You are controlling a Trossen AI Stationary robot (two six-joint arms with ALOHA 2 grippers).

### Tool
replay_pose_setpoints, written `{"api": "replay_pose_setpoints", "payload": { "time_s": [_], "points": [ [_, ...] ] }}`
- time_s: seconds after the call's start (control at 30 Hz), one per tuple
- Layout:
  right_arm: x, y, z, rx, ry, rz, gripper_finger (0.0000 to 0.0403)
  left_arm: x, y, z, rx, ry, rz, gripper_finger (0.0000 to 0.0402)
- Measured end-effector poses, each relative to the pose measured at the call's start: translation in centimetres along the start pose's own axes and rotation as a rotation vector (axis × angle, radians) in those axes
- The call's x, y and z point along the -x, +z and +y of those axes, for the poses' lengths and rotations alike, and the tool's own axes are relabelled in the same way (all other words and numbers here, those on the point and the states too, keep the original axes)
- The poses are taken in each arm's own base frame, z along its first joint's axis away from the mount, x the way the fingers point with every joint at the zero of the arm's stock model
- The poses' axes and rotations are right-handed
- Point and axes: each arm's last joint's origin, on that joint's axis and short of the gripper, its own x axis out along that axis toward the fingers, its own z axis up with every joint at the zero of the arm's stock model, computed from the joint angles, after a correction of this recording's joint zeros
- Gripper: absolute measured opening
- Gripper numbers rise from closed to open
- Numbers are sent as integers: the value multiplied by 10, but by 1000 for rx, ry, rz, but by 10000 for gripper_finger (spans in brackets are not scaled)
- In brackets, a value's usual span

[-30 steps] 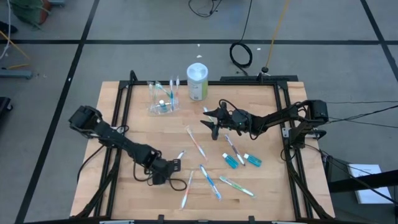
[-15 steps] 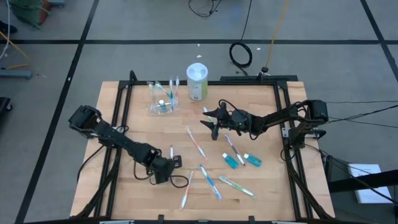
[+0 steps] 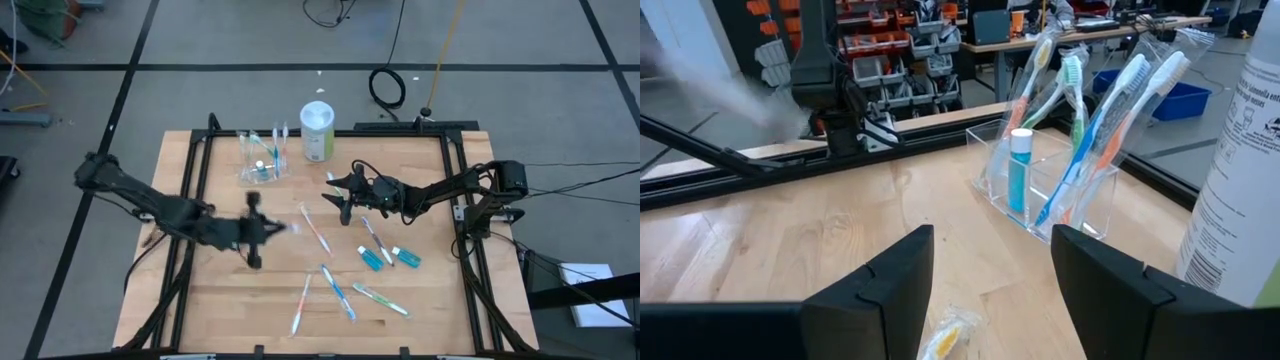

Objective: Pick & Place toothbrushing station
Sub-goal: Put the left violet toothbrush into the transparent organizer

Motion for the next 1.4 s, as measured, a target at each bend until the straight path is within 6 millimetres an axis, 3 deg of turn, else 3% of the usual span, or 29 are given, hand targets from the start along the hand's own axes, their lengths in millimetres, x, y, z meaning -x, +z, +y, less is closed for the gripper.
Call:
{"api": "replay_pose_setpoints", "payload": {
  "time_s": [0.27,0.57,0.93,1.4],
  "points": [
    [0,0,0,0,0,0,199,37,8,33,197,244,-109,9],
    [0,0,0,-32,0,0,199,57,7,51,273,282,-157,4],
    [0,0,0,-80,0,1,199,43,-41,69,363,431,-74,3],
    [0,-9,-1,-128,-17,92,199,14,-97,67,413,530,-26,7]
  ]
}}
